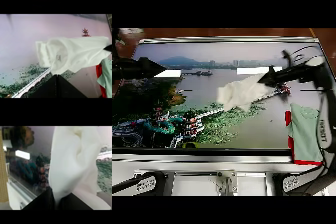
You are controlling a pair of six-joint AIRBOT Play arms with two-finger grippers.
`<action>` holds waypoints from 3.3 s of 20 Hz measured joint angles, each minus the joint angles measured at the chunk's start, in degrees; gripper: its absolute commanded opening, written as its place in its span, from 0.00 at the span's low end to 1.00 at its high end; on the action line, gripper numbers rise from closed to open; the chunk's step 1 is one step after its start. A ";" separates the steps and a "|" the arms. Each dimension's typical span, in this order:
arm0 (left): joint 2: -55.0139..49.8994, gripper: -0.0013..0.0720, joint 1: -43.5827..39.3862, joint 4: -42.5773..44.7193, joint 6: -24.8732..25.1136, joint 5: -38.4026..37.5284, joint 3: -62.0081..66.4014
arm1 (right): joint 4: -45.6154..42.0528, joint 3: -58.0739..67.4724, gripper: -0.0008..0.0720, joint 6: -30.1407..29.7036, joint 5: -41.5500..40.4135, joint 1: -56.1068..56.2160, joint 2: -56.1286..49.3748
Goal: Fold the shirts.
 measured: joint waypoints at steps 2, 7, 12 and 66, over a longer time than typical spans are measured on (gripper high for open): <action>0.00 0.07 -1.36 -0.15 0.00 -0.02 0.00 | -3.56 1.29 0.11 2.32 3.32 -6.99 4.87; 0.00 0.07 -3.76 -0.15 0.02 -0.04 0.00 | -14.53 2.36 0.11 7.21 9.46 -24.52 14.21; 0.00 0.07 -4.59 -0.15 0.07 -0.04 0.00 | -23.39 1.99 0.11 9.31 15.96 -34.86 17.27; -3.67 0.97 -31.78 55.95 -27.96 -8.59 0.00 | -46.82 -26.12 0.93 12.87 0.26 -2.91 31.30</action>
